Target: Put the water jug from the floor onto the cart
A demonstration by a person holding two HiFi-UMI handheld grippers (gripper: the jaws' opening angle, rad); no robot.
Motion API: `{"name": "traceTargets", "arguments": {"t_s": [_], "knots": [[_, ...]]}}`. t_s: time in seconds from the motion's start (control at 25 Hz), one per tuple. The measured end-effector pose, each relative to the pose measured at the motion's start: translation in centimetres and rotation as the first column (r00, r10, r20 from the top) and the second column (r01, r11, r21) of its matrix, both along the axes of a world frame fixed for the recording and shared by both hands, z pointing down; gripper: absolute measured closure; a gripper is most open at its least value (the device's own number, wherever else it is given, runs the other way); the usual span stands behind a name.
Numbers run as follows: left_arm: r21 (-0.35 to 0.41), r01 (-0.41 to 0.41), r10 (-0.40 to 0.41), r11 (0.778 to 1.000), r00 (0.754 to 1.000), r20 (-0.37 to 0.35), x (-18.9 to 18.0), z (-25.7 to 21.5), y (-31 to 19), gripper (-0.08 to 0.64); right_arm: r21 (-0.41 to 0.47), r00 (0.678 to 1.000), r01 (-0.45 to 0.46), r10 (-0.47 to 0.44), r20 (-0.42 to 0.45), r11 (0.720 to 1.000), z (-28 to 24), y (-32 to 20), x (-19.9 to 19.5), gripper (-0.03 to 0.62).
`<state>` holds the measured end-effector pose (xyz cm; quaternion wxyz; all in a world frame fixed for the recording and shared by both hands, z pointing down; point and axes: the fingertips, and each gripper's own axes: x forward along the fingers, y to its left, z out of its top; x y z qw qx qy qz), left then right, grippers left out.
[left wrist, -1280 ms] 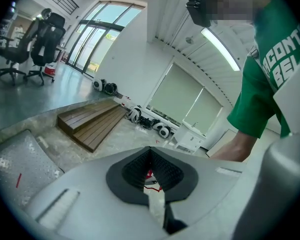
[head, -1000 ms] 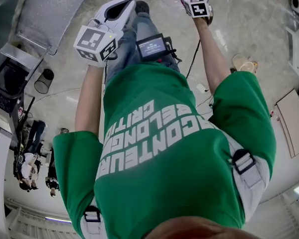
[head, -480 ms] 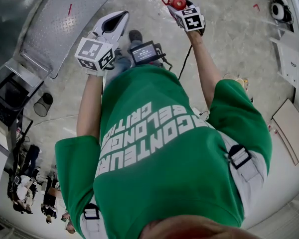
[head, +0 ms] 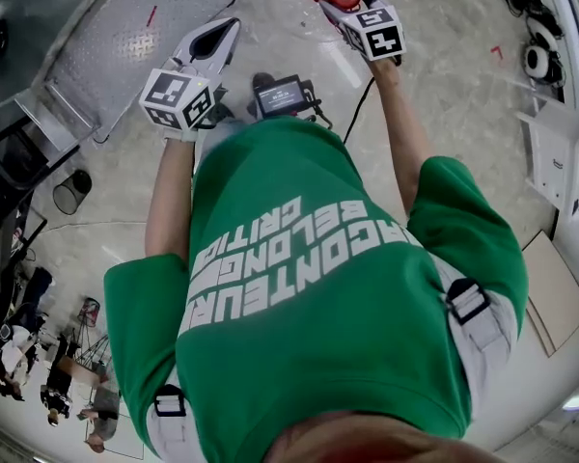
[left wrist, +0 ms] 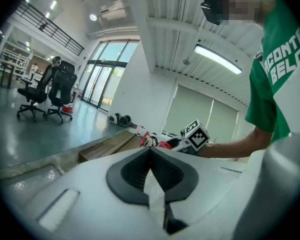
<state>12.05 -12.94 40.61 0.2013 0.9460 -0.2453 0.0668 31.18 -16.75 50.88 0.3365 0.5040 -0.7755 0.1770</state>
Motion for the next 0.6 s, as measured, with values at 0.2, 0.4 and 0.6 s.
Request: {"name": "traceTargets", "arguments": {"t_s": [0.2, 0.4, 0.6], "knots": [[0.015, 0.095, -0.095, 0.995, 0.995, -0.001, -1.7, -0.5, -0.1, 0.545, 0.034, 0.993, 0.118, -0.118, 0.006, 0.992, -1.9, -2.5, -2.4, 0.291], [0.03, 0.198, -0.198, 0.98, 0.98, 0.004, -4.7, -1.0, -0.5, 0.545, 0.033, 0.97, 0.243, -0.243, -0.005, 0.969, -2.3, -5.4, -6.0, 0.291], [0.03, 0.298, -0.298, 0.954, 0.954, -0.004, -9.2, -1.0, -1.3, 0.544, 0.031, 0.945, 0.326, -0.326, -0.015, 0.945, -2.6, -7.9, -10.3, 0.291]]}}
